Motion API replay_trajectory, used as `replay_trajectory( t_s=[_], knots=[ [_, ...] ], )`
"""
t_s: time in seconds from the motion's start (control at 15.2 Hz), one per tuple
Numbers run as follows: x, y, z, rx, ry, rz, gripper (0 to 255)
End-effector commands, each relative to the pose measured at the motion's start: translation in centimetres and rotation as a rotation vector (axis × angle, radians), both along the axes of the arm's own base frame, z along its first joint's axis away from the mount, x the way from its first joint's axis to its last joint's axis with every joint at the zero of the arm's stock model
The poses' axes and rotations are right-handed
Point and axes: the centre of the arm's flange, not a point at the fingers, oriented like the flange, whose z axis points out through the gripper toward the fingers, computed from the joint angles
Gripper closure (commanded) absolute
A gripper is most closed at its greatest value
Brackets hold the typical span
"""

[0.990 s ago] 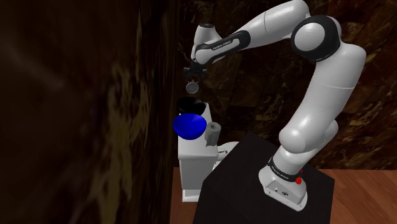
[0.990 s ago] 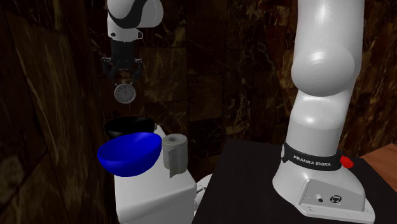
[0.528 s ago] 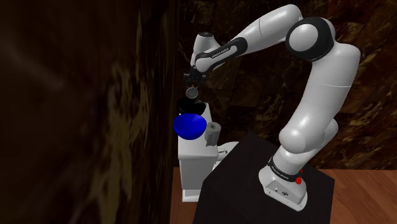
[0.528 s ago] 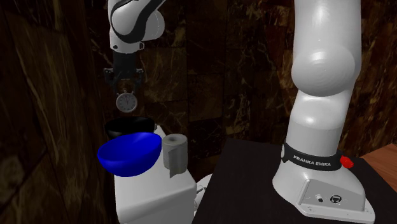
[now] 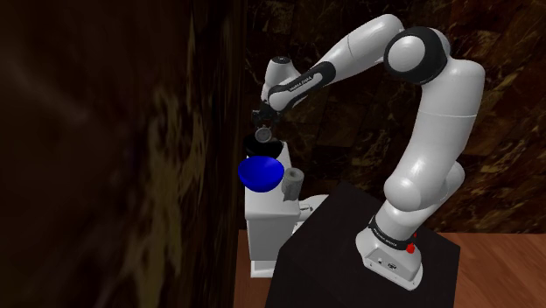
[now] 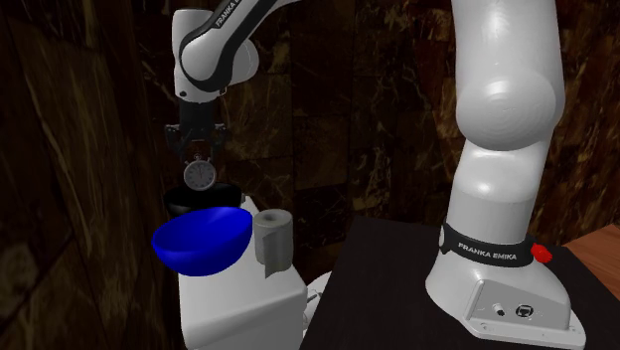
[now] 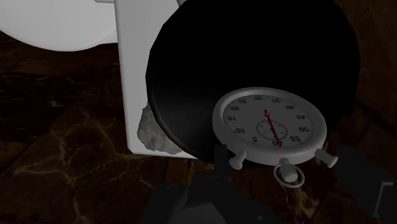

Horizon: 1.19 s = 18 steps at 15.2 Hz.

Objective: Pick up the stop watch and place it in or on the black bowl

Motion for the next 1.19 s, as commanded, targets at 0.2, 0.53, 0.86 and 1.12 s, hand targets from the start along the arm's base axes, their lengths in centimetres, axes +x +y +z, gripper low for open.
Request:
replay_trajectory(
  t_s=[0.2,0.53,0.86,1.12],
  knots=[
    [0.0,0.0,-0.7,0.0,0.0,0.0,255],
    [0.0,0.0,-0.7,0.0,0.0,0.0,0],
    [-0.3,0.2,0.6,0.0,0.0,0.0,0],
    [-1.1,0.6,4.2,0.0,0.0,0.0,0]
  ],
)
